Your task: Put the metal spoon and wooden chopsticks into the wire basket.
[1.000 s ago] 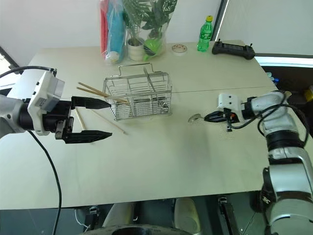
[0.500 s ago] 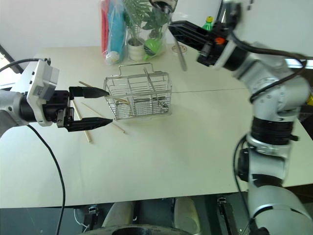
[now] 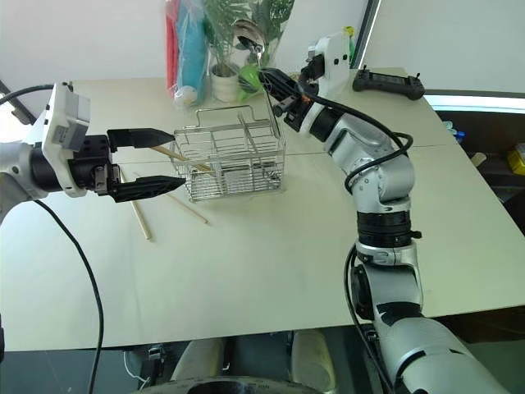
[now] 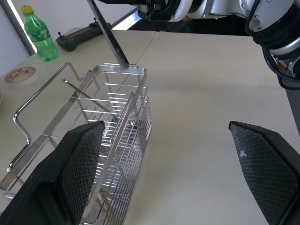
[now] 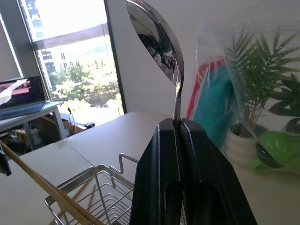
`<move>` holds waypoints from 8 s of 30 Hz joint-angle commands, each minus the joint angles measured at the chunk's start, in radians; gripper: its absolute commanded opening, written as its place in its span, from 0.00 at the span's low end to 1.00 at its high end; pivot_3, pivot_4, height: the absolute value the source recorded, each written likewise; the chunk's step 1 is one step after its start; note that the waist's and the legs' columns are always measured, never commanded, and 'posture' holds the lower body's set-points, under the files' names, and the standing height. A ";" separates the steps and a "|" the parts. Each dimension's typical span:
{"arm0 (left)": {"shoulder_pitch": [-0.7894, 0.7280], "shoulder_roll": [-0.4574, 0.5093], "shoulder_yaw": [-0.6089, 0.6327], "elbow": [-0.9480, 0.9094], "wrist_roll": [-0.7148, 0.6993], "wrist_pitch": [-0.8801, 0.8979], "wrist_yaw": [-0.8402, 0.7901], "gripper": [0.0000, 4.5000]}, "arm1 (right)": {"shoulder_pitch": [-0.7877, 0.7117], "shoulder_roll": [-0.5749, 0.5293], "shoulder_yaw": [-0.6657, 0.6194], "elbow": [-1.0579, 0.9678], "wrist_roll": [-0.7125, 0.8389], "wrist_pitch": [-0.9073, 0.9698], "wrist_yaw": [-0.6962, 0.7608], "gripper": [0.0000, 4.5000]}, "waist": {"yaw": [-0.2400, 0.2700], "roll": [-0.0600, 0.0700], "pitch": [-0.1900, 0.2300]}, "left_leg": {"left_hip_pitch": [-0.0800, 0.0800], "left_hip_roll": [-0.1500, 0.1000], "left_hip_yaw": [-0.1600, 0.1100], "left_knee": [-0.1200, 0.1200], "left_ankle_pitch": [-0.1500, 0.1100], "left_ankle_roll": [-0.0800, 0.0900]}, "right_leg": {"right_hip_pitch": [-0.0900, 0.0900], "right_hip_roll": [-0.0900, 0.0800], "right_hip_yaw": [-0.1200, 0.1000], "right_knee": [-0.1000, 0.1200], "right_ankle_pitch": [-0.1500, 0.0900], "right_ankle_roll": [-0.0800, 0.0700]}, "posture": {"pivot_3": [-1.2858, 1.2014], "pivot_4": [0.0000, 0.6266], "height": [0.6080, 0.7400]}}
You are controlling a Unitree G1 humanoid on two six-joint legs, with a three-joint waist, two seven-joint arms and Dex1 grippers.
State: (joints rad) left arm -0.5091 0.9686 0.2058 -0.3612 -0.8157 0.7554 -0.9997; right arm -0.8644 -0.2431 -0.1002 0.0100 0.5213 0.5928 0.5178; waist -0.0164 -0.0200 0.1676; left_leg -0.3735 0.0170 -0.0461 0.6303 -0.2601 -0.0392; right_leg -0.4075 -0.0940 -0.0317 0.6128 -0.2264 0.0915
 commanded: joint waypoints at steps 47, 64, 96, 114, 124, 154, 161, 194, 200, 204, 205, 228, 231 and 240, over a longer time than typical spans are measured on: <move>-0.085 0.080 0.129 0.383 0.188 0.038 0.192 1.00 | 0.652 -0.831 -0.366 -0.561 0.302 0.165 0.608 0.99 | 0.010 -0.003 0.001 | -0.002 0.001 0.005 0.000 -0.002 0.002 | 0.002 -0.003 0.001 -0.011 -0.003 -0.001 | 0.52 0.24 0.72; -0.190 -0.071 0.092 0.553 0.336 0.429 0.599 1.00 | 0.794 -0.761 -0.349 -0.705 0.345 0.156 0.467 0.99 | 0.017 -0.006 0.001 | -0.001 0.001 0.007 0.000 -0.002 0.003 | 0.004 -0.003 0.001 -0.013 -0.004 0.005 | 0.52 0.24 0.72; -0.522 -0.463 0.201 1.093 0.606 0.329 1.068 1.00 | 0.834 -0.758 -0.370 -0.753 0.475 0.167 0.358 0.99 | 0.031 -0.015 0.001 | -0.002 -0.001 0.006 0.000 0.000 -0.002 | 0.005 -0.004 0.001 -0.014 0.003 0.008 | 0.52 0.24 0.72; -0.708 -0.428 0.223 1.544 0.616 0.085 1.219 1.00 | 0.875 -0.735 -0.379 -0.785 0.507 0.158 0.277 0.99 | 0.029 -0.014 0.000 | 0.000 -0.001 0.006 0.000 0.000 -0.002 | 0.006 -0.004 0.000 -0.014 0.004 0.010 | 0.52 0.24 0.72; -0.706 -0.441 0.233 1.582 0.594 0.063 1.251 0.71 | 0.894 -0.725 -0.389 -0.800 0.512 0.148 0.235 1.00 | 0.030 -0.014 0.000 | 0.000 -0.001 0.008 0.000 0.000 -0.002 | 0.005 -0.004 0.001 -0.013 0.005 0.011 | 0.52 0.24 0.72; -0.715 -0.302 0.174 1.260 0.578 -0.279 0.931 0.01 | 0.897 -0.749 -0.406 -0.758 0.553 0.174 0.225 1.00 | 0.030 -0.018 0.003 | -0.002 0.000 0.009 -0.001 0.000 -0.003 | 0.004 -0.005 0.001 -0.015 0.006 0.011 | 0.52 0.24 0.72; -0.674 -0.338 0.204 0.888 0.393 -0.400 0.577 0.01 | 0.903 -0.759 -0.422 -0.743 0.558 0.185 0.238 1.00 | 0.042 -0.018 0.003 | -0.003 -0.001 0.010 0.001 0.000 -0.003 | 0.005 -0.007 0.001 -0.017 0.005 0.008 | 0.52 0.24 0.72; -0.456 -0.690 -0.031 0.562 0.329 -0.419 0.455 0.01 | 0.956 -0.701 -0.447 -0.804 0.594 0.164 0.115 1.00 | 0.056 -0.017 0.002 | -0.001 0.000 0.010 0.002 0.000 -0.001 | 0.008 -0.004 0.002 -0.017 0.004 0.006 | 0.52 0.24 0.72; -0.447 -0.689 -0.024 0.525 0.310 -0.373 0.472 0.46 | 0.960 -0.690 -0.407 -0.807 0.567 0.144 0.125 1.00 | 0.056 -0.017 0.002 | -0.001 0.000 0.010 0.003 0.000 -0.001 | 0.008 -0.004 0.002 -0.017 0.004 0.006 | 0.52 0.24 0.72; -0.460 -0.678 -0.014 0.513 0.301 -0.344 0.479 0.94 | 0.948 -0.693 -0.386 -0.798 0.564 0.139 0.136 1.00 | 0.055 -0.017 0.002 | -0.001 0.000 0.010 0.003 0.000 -0.001 | 0.008 -0.004 0.002 -0.017 0.004 0.006 | 0.52 0.24 0.72; -0.463 -0.675 -0.013 0.507 0.300 -0.336 0.482 0.99 | 0.937 -0.693 -0.380 -0.792 0.564 0.138 0.136 1.00 | 0.055 -0.016 0.002 | -0.001 0.000 0.010 0.003 0.000 -0.001 | 0.008 -0.004 0.002 -0.017 0.004 0.006 | 0.52 0.24 0.72; -0.807 -0.364 0.316 0.751 0.188 -0.179 0.781 0.99 | 0.849 -0.694 -0.318 -0.735 0.535 0.141 0.183 1.00 | 0.056 -0.016 0.003 | 0.000 0.000 0.009 0.001 0.000 -0.001 | 0.007 -0.004 0.002 -0.017 0.004 0.007 | 0.52 0.24 0.72; -0.797 -0.320 0.329 0.794 0.219 -0.175 0.834 0.99 | 0.850 -0.690 -0.316 -0.738 0.535 0.142 0.180 1.00 | 0.056 -0.017 0.003 | -0.001 0.000 0.009 0.002 0.000 -0.001 | 0.008 -0.004 0.002 -0.017 0.005 0.008 | 0.52 0.24 0.72; -0.730 -0.237 0.227 1.010 0.502 -0.156 1.156 0.99 | 0.847 -0.683 -0.299 -0.738 0.527 0.140 0.183 1.00 | 0.053 -0.017 0.003 | 0.001 0.000 0.010 0.001 0.000 -0.001 | 0.007 -0.004 0.002 -0.016 0.006 0.010 | 0.52 0.24 0.72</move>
State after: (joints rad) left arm -1.2286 0.7166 0.4516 0.6457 -0.3580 0.5837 0.1018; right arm -0.0053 -0.9292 -0.3938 -0.7144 1.0436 0.7499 0.6954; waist 0.0369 -0.0367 0.1705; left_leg -0.3728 0.0170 -0.0366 0.6313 -0.2603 -0.0404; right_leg -0.4001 -0.0976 -0.0300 0.5971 -0.2204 0.1017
